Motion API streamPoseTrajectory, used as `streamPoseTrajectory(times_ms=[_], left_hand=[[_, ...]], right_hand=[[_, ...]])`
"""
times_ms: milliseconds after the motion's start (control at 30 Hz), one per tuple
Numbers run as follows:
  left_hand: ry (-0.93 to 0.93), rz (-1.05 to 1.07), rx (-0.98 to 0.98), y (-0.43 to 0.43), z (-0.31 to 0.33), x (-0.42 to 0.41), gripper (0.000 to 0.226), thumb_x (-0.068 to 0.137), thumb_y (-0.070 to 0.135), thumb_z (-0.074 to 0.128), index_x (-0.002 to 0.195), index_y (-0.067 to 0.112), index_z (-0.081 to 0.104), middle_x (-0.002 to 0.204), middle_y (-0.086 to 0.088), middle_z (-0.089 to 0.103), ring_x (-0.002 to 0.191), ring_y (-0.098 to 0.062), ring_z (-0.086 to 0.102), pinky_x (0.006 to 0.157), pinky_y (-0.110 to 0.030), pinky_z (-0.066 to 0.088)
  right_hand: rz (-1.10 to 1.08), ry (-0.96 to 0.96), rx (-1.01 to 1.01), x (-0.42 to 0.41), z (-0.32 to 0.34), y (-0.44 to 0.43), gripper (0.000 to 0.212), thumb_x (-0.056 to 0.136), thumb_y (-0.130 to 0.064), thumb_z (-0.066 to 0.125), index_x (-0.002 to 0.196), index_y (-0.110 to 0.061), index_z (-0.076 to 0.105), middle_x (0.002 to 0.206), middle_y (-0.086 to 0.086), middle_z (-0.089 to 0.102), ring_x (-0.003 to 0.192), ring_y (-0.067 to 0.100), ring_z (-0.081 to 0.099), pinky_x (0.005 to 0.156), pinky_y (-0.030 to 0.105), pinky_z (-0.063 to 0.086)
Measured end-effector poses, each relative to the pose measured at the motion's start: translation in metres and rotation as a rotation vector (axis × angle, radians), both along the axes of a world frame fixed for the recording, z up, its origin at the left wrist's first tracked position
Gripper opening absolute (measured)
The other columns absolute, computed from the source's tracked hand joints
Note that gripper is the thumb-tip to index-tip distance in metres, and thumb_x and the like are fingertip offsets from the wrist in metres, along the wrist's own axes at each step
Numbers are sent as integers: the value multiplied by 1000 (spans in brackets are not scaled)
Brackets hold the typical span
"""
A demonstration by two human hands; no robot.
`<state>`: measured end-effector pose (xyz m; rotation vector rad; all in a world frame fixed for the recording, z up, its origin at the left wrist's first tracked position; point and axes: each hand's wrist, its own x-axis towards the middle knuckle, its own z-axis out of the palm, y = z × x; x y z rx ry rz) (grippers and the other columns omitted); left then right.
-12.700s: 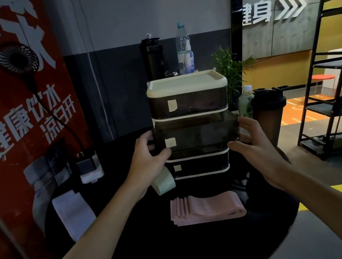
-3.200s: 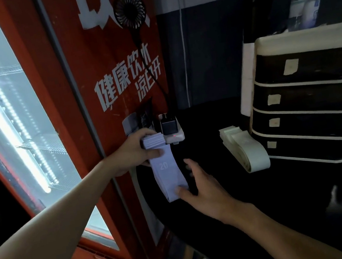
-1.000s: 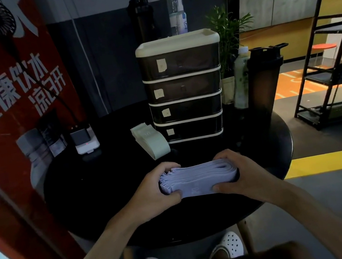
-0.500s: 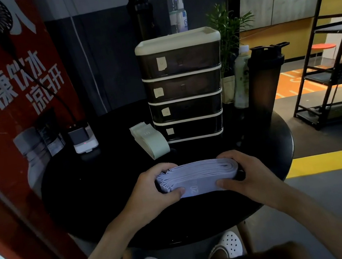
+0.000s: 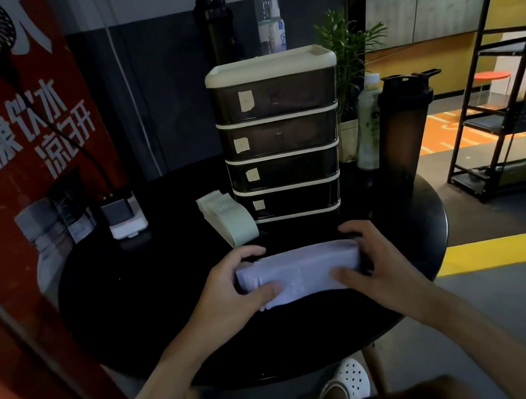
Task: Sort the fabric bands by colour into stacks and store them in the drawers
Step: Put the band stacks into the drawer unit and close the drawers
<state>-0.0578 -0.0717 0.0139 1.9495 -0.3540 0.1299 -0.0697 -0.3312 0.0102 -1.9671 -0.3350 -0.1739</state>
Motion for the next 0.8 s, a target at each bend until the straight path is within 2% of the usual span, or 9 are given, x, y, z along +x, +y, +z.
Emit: streamPoseTrajectory(times_ms=[67, 133, 200, 267, 400, 600, 733, 800], left_hand=[[24, 26, -101, -2, 3, -1, 46, 82, 19, 80, 121, 31, 60, 100, -2, 69, 89, -13, 70, 75, -27, 58], [21, 52, -161, -3, 4, 0, 46, 84, 17, 77, 123, 31, 57, 104, -1, 72, 94, -12, 70, 79, -30, 59], [-7, 86, -158, -4, 2, 2, 46, 85, 18, 76, 124, 32, 54, 111, 4, 71, 103, -5, 66, 86, -29, 55], [-16, 127, -140, -7, -1, 4, 48, 85, 22, 76, 125, 32, 52, 116, 8, 68, 108, 1, 61, 86, -20, 48], [-17, 182, -94, -13, -6, 8, 50, 86, 25, 75, 128, 29, 49, 117, 11, 64, 112, -1, 58, 87, -19, 45], [-62, 211, 45, -16, -9, 7, 40, 88, 32, 70, 123, 35, 52, 114, 18, 59, 109, 8, 53, 84, -13, 41], [-77, 185, 116, -13, -9, 7, 28, 90, 31, 68, 116, 37, 60, 112, 18, 58, 106, 0, 55, 86, -18, 44], [-88, 166, 100, -11, -8, 7, 26, 91, 28, 68, 114, 37, 62, 110, 16, 57, 102, -3, 55, 86, -20, 45]], right_hand=[[29, 96, 150, -1, 4, 2, 54, 87, -20, 69, 130, -27, 37, 110, 3, 64, 91, 15, 69, 72, 29, 59], [22, 139, 181, -2, 7, 5, 52, 88, -22, 67, 130, -26, 36, 111, 6, 65, 91, 17, 70, 73, 32, 60], [-10, 136, 148, -2, 8, 7, 48, 89, -24, 66, 129, -25, 39, 111, 5, 64, 92, 15, 69, 76, 33, 60], [-41, 137, 142, -1, 7, 8, 44, 90, -26, 64, 127, -24, 41, 109, 2, 63, 92, 13, 68, 75, 31, 59], [-99, 97, 48, 3, 2, 7, 38, 91, -27, 64, 123, -27, 44, 107, 2, 61, 92, 14, 65, 79, 36, 58], [-137, 106, -116, 5, 0, 5, 54, 79, -51, 56, 128, -33, 41, 117, 1, 51, 98, 14, 60, 81, 35, 57], [-160, 102, -196, 7, 0, 6, 43, 90, -39, 60, 127, -33, 40, 116, 0, 44, 93, 10, 55, 71, 19, 49], [-178, 102, -232, 6, -1, 9, 42, 90, -41, 59, 127, -32, 40, 114, -2, 40, 94, 9, 51, 70, 17, 45]])
